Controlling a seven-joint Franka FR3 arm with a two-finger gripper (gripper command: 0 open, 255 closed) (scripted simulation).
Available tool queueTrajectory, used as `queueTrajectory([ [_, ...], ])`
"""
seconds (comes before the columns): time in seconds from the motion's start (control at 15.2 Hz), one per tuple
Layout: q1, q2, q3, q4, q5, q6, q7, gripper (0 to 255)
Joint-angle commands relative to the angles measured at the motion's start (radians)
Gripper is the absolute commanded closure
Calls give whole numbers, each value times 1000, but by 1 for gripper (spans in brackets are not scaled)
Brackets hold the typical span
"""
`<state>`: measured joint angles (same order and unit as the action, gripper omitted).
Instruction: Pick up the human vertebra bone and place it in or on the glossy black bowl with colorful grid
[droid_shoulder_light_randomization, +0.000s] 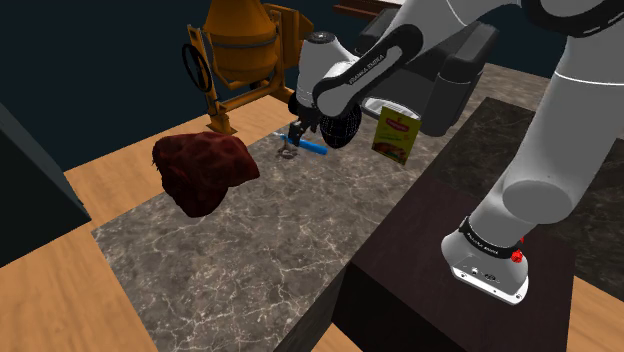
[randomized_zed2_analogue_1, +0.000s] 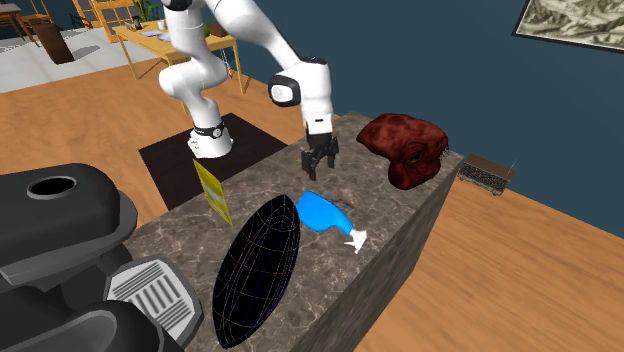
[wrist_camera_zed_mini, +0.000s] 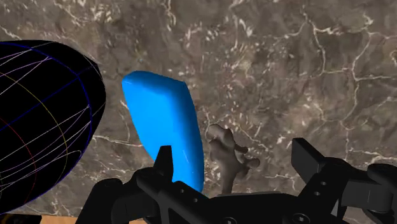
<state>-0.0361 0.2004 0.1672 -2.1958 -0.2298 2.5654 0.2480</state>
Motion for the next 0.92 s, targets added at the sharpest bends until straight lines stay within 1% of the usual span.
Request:
queueTrajectory([
  [0.0, 11, 88, -15, 59, -42, 27, 33, 0],
  [0.2, 34, 206, -40, 153, -87, 50, 70, 0],
  [0.66, 45, 293, -64, 183, -115, 107, 89, 0],
  [0.86, 46, 300, -66, 186, -117, 111, 91, 0],
])
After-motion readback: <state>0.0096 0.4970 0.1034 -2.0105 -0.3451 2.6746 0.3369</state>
